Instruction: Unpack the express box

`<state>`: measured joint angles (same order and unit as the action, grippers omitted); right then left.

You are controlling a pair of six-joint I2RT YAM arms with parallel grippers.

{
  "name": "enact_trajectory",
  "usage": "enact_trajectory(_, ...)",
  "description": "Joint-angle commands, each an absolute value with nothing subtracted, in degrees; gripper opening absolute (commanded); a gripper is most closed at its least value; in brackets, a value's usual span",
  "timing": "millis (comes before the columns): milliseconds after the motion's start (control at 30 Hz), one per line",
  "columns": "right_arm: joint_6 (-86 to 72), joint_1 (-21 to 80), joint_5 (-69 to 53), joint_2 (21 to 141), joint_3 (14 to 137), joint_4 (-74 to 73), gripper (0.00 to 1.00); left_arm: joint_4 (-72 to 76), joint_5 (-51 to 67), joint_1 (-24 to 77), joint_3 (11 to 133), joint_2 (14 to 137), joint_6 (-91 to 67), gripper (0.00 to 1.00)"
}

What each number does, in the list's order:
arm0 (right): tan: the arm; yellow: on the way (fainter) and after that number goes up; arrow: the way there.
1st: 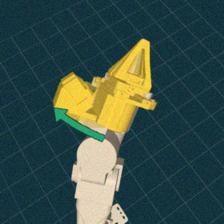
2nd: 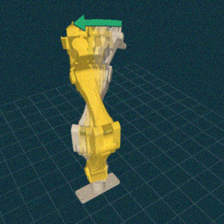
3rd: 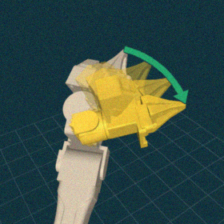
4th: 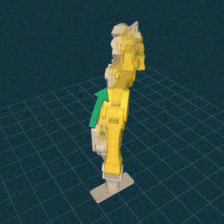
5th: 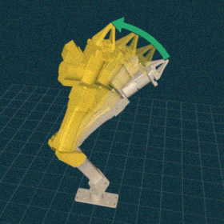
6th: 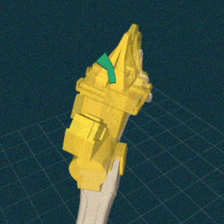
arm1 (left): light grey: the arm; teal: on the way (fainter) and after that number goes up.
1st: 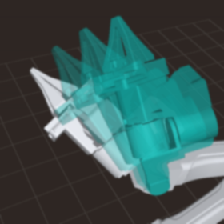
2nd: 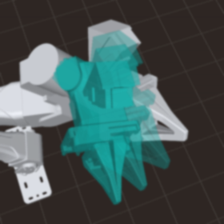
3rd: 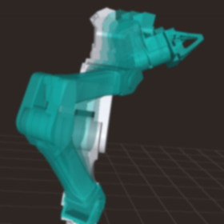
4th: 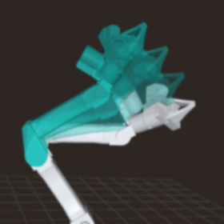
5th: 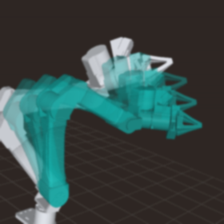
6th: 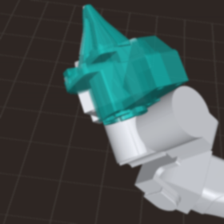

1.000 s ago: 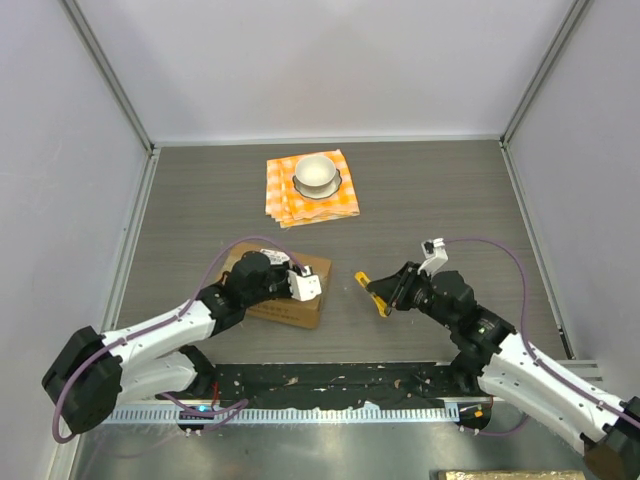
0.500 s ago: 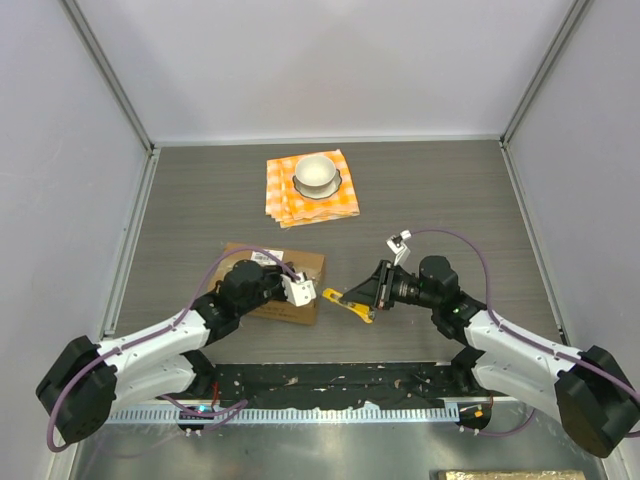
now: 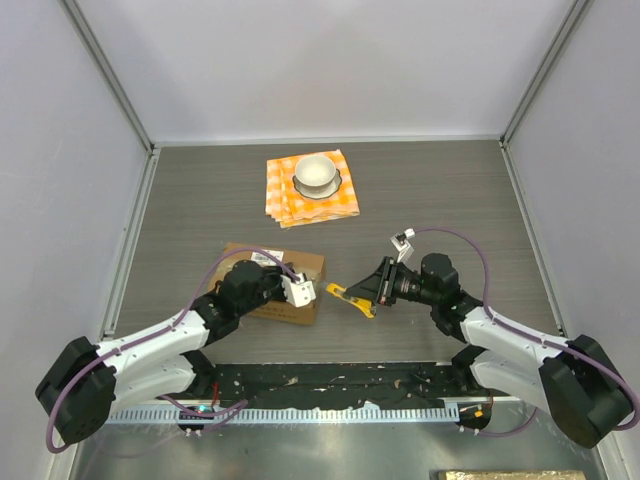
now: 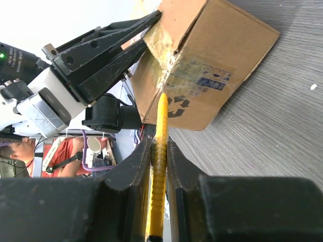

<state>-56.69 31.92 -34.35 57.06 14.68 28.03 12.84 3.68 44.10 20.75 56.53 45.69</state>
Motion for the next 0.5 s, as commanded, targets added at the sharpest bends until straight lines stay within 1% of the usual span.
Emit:
enact_trajectory(0, -56.07, 30.50, -35.95, 58.53, 14.59, 33.22, 0.01, 12.57, 5.45, 44.47, 21.27, 55.46, 43.95, 0.00)
enact_trajectory(467, -59.06, 29.27, -36.74, 63.37, 12.75, 41.65, 0.01, 11.69, 6.42, 45.26, 21.71, 55.46, 43.68, 0.00)
